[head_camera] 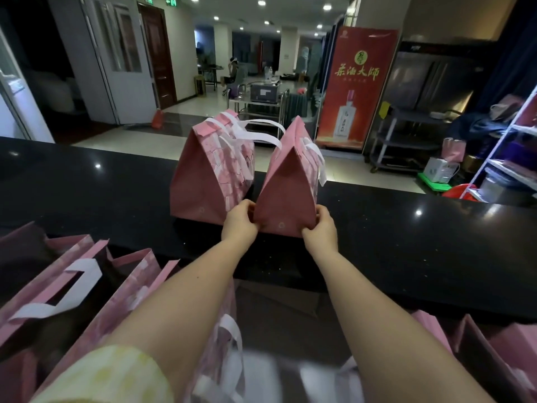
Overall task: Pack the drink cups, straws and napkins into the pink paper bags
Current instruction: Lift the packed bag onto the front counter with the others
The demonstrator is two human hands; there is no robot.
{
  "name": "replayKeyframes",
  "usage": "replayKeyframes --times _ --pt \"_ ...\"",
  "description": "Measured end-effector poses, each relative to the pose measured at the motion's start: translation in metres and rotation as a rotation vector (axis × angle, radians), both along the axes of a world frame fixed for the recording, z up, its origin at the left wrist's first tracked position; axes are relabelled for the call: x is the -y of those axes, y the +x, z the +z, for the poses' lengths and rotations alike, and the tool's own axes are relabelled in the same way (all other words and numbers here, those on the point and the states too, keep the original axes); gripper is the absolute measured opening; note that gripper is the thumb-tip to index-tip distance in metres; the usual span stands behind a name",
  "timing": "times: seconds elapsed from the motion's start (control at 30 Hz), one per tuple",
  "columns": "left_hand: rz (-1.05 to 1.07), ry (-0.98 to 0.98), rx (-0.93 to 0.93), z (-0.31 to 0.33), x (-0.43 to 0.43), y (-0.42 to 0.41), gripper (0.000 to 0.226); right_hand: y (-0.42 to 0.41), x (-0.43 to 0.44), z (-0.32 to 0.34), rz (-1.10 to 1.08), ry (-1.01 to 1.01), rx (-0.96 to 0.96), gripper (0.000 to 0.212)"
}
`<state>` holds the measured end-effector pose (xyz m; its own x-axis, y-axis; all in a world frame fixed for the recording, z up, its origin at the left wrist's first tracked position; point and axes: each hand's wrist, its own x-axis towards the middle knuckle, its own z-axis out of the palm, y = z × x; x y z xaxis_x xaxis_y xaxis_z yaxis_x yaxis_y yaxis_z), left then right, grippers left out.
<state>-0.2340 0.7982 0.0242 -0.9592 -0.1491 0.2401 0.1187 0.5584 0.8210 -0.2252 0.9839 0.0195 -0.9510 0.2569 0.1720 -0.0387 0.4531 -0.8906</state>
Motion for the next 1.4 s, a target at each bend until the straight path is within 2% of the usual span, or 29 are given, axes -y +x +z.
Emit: replayKeyframes --times 0.17,0.33,0.43,0.5,0.57,0.7,0.8,0.9,1.07,1.2,1.4 --pt "0.013 -0.097 -0.055 0.018 0.014 0.015 0.034 0.01 -0.001 0.017 -0.035 -0.01 -0.101 0.044" --pt "0.024 -0.247 -0.205 0.048 0.037 0.029 0.04 0.03 0.022 0.052 -0.125 0.071 -0.468 0.036" --pt "0.02 -0.324 -0.293 0.057 0.057 0.036 0.035 0.038 0.051 0.066 -0.027 0.124 -0.621 0.034" --pt "0.044 -0.369 -0.343 0.059 0.075 0.038 0.033 0.041 0.075 0.072 0.118 0.123 -0.582 0.033" --pt "0.109 -0.387 -0.381 0.057 0.096 0.038 0.032 0.041 0.1 0.071 0.237 0.08 -0.44 0.032" --pt "0.27 -0.172 -0.332 0.047 0.141 0.028 0.035 0.028 0.143 0.055 0.281 0.094 -0.231 0.027" --pt "0.254 -0.032 -0.171 0.04 0.167 0.012 0.044 0.016 0.169 0.049 0.184 0.158 -0.112 0.032" --pt "0.123 -0.025 -0.059 0.034 0.18 -0.003 0.046 0.007 0.189 0.045 0.036 0.23 -0.041 0.028" --pt "0.034 0.013 -0.047 0.028 0.185 -0.017 0.039 0.0 0.197 0.034 -0.168 0.233 -0.054 0.01" --pt "-0.048 0.007 -0.085 0.025 0.177 -0.024 0.034 0.008 0.189 0.031 -0.277 0.201 -0.116 0.01" --pt "-0.097 0.036 -0.07 0.02 0.156 -0.027 0.041 0.017 0.179 0.03 -0.316 0.197 -0.044 0.011"
